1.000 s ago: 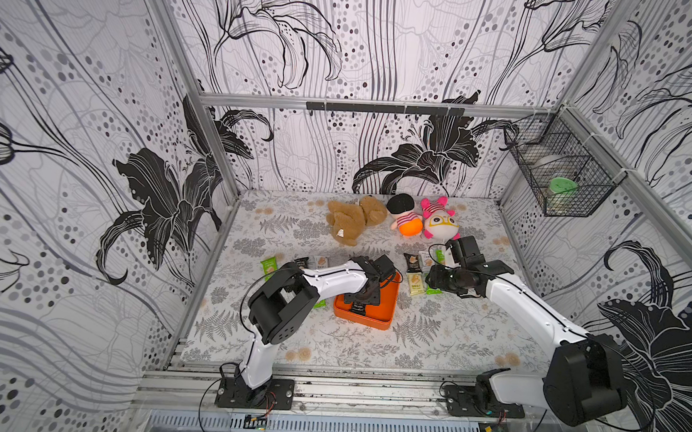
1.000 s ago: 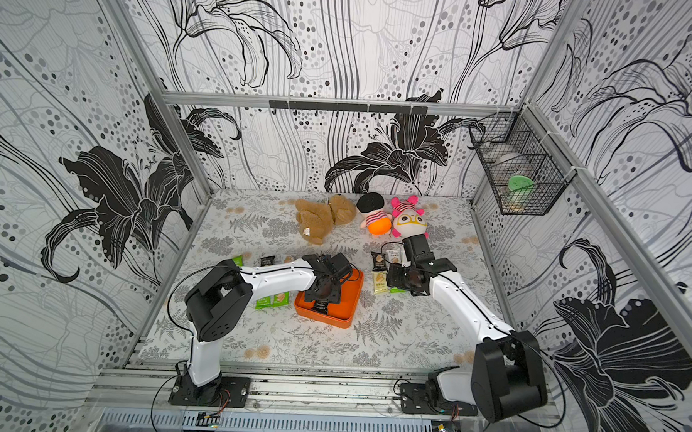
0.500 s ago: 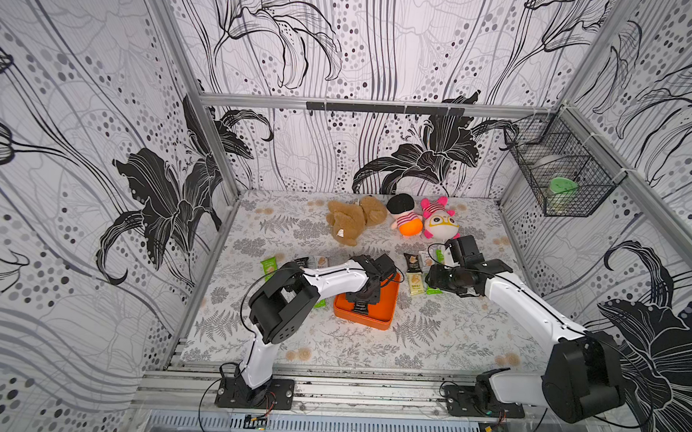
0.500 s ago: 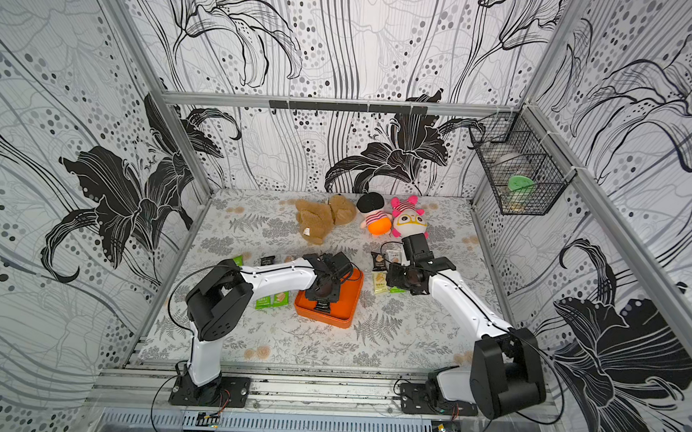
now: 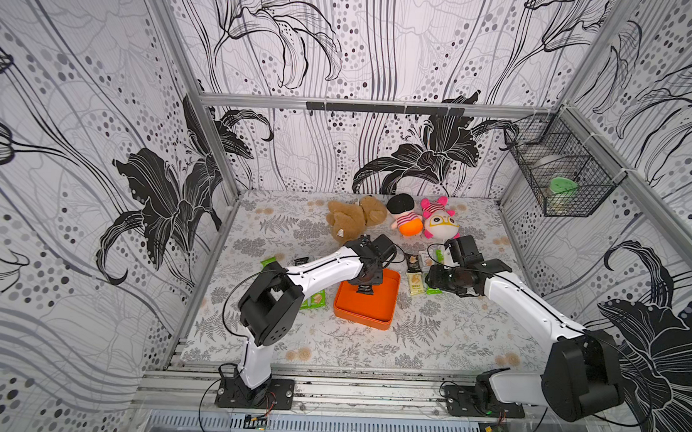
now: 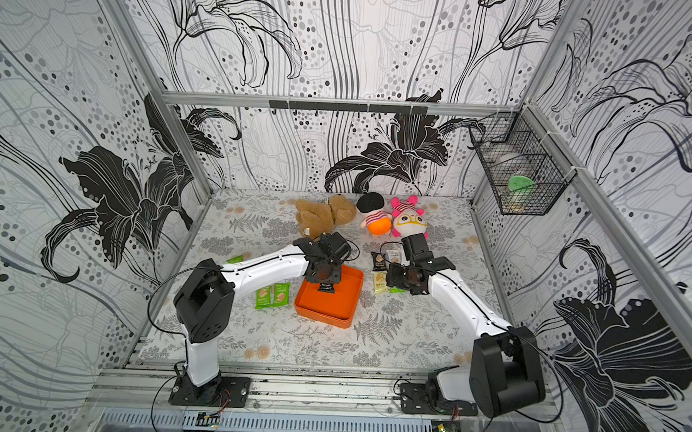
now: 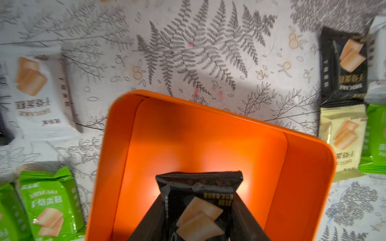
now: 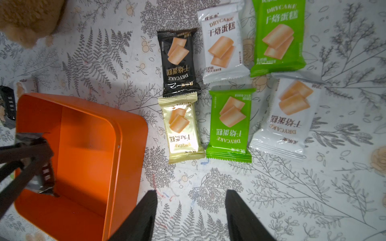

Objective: Take the cookies out of the storage box
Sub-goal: Pick up the cookie from the storage box, then place the cookie at the center of the board.

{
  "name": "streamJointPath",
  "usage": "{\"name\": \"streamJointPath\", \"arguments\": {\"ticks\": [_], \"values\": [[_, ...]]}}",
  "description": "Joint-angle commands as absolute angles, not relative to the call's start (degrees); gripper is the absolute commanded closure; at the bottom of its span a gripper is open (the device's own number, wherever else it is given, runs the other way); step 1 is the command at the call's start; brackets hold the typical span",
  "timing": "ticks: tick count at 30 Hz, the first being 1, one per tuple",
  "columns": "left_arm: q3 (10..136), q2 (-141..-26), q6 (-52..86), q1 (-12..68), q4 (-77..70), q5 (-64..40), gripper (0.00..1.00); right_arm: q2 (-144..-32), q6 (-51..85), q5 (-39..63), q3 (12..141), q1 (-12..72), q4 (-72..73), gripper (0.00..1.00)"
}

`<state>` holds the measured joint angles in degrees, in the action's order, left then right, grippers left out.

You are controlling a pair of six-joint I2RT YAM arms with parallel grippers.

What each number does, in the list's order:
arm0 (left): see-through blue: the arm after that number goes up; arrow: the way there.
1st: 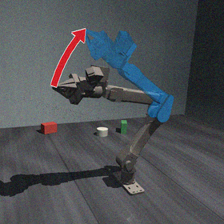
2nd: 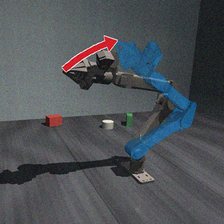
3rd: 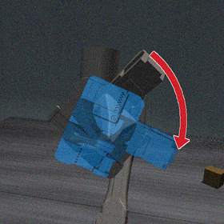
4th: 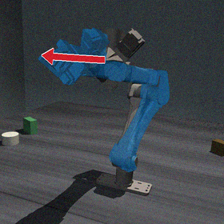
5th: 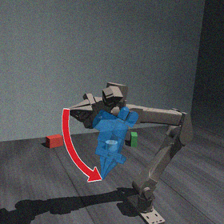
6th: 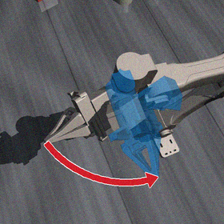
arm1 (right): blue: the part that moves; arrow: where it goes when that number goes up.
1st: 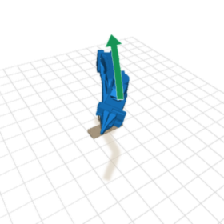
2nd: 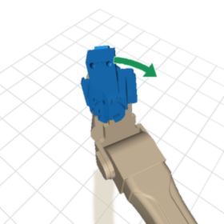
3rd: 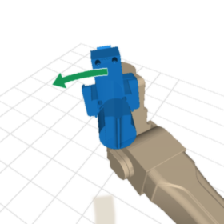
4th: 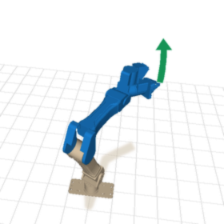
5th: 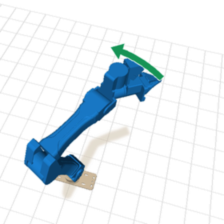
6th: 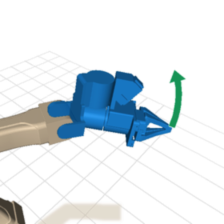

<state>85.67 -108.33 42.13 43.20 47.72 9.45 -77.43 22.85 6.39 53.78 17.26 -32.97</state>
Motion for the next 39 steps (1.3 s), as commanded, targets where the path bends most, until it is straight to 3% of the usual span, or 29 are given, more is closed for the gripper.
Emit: {"name": "streamJointPath", "arguments": {"ticks": [1,18,27,39], "values": [[84.5,-102.4,42.1,40.5,49.2,11.8,0.54,-76.8,21.8,6.2,53.7,17.0,-32.8,0.42],[54.2,-77.8,39.0,18.2,45.7,12.7,0.54,-77.3,21.7,7.2,55.2,17.0,-33.1,0.42],[42.8,-77.3,38.6,12.4,37.4,9.4,0.55,-77.3,22.1,7.7,56.7,17.0,-34.1,0.42],[39.9,-80.4,35.7,11.2,34.0,10.2,0.54,-74.9,22.4,6.3,56.2,17.0,-35.4,0.42]]}}
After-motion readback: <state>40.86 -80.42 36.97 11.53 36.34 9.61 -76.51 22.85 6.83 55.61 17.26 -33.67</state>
